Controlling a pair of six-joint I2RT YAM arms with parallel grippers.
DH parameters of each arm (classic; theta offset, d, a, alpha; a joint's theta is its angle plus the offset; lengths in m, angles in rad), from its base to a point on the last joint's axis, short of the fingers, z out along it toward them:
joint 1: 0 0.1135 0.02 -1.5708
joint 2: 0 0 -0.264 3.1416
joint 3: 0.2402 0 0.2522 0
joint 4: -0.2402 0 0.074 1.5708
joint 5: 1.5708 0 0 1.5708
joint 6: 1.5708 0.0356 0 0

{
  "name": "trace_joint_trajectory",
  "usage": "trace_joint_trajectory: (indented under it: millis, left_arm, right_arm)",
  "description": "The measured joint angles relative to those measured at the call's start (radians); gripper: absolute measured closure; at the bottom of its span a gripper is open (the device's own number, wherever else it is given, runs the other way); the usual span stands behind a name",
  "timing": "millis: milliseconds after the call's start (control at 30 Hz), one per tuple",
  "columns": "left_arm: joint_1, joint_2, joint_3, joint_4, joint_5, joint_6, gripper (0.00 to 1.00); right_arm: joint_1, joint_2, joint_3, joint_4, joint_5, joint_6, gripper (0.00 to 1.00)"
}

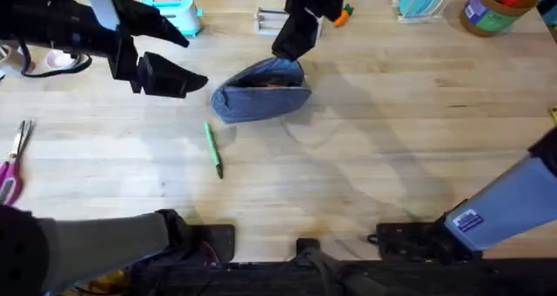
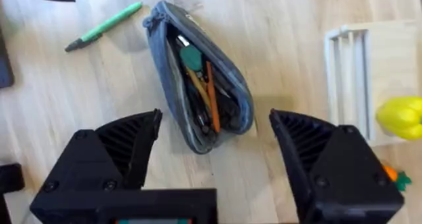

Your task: Unzip the bag, pick up the pens from the table one at a time and place them inside, then zip the bag closed.

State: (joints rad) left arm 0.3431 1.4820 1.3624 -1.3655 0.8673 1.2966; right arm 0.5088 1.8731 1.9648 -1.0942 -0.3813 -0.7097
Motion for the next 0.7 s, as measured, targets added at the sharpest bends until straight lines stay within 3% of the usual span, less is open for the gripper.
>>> trace_joint_trajectory:
  millis: [100,267,700]
  left_arm:
    - [0.0,-0.027,0.0,0.0,-0.015,-0.054,0.007]
    - [0.0,-0.134,0.0,0.0,-0.105,-0.122,0.007]
    - [0.0,-0.392,-0.009,-0.024,-0.238,-0.199,0.008]
  right_arm:
    - [-0.011,-0.032,0.0,-0.004,0.015,0.0,0.004]
    - [-0.03,-0.124,0.0,-0.021,0.12,0.0,0.005]
    - [-0.163,-0.285,-0.004,-0.046,0.195,0.0,0.004]
